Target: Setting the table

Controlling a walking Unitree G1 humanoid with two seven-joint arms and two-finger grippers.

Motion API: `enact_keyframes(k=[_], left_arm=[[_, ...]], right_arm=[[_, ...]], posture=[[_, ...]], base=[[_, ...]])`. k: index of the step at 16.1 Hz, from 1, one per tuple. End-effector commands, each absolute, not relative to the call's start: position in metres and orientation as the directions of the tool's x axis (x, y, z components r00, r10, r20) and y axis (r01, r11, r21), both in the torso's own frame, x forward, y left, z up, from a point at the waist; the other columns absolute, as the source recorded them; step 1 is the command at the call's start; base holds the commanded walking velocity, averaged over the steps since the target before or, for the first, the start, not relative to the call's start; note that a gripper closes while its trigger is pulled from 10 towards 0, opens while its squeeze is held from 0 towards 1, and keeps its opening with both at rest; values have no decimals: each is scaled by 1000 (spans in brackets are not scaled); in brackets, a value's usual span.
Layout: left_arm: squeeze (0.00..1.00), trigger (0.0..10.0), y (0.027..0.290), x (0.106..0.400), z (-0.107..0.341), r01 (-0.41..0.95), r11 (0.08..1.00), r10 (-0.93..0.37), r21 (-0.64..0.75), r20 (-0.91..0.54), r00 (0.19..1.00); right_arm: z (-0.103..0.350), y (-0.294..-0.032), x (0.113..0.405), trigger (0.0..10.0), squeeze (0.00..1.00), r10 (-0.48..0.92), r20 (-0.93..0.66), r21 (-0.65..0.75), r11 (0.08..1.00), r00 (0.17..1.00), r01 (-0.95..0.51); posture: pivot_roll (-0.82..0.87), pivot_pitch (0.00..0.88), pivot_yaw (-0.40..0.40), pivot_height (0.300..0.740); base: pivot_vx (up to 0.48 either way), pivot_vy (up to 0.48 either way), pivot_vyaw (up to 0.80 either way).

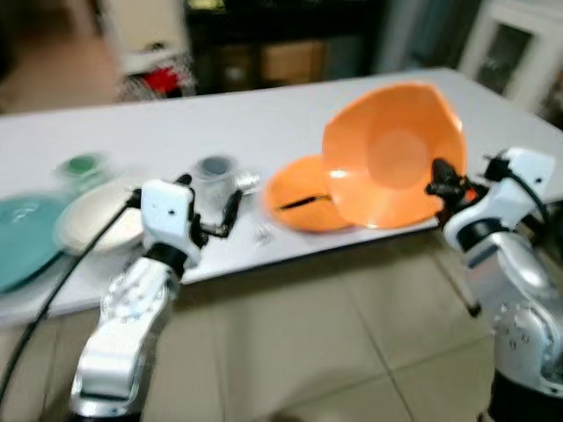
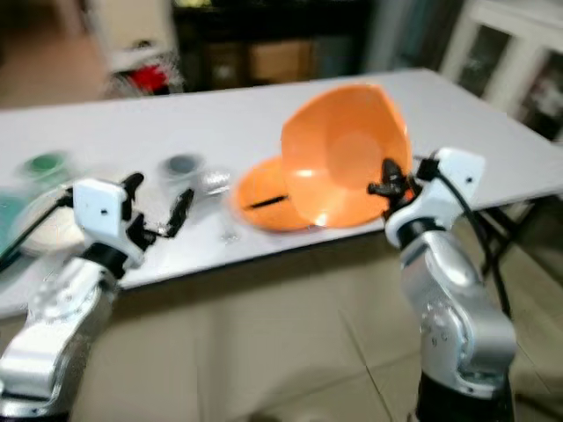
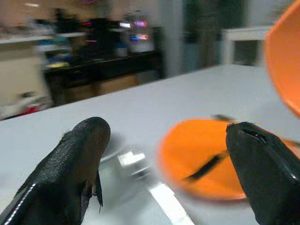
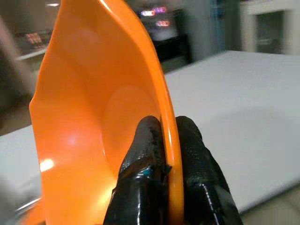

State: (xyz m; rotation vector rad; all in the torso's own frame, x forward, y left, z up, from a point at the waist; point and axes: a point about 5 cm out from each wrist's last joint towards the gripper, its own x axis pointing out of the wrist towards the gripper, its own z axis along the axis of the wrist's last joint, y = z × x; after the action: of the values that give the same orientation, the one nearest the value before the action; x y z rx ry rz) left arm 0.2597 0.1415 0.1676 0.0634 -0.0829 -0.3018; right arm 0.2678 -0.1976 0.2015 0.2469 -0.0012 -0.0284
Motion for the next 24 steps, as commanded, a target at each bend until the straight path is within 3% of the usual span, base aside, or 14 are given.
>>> enact_keyframes(k=[1, 10, 13, 18, 21, 24], left_arm=[[0, 10000, 146, 260, 172, 280, 955, -289, 96, 84, 954], [0, 10000, 149, 259, 176, 272, 956, -283, 114, 95, 955], [0, 10000, 150, 258, 178, 269, 955, -281, 123, 97, 955], [0, 10000, 147, 257, 180, 299, 947, -311, 119, 102, 945], [0, 10000, 152, 256, 197, 326, 936, -344, 132, 152, 927], [0, 10000, 155, 256, 206, 370, 922, -384, 114, 146, 912]], right_arm=[[206, -195, 270, 10000, 0, -11, 19, 262, 965, 1000, 6], [206, -180, 282, 10000, 0, 183, -26, 250, 953, 983, -171], [205, -175, 285, 10000, 0, 232, -45, 225, 950, 972, -217], [195, -164, 293, 10000, 0, 352, -111, 300, 903, 929, -307], [184, -148, 318, 10000, 0, 462, -183, 438, 829, 868, -348], [174, -142, 338, 10000, 0, 485, -238, 510, 800, 842, -317]], posture=[[-73, 0, 17, 740], [-55, 0, 11, 740], [-49, 0, 8, 740], [-52, 0, 19, 740], [-37, 0, 20, 740], [-23, 0, 30, 740]], base=[[450, 0, 0], [443, 0, 0], [439, 0, 800], [234, 0, 0], [0, 0, 0], [0, 0, 0]])
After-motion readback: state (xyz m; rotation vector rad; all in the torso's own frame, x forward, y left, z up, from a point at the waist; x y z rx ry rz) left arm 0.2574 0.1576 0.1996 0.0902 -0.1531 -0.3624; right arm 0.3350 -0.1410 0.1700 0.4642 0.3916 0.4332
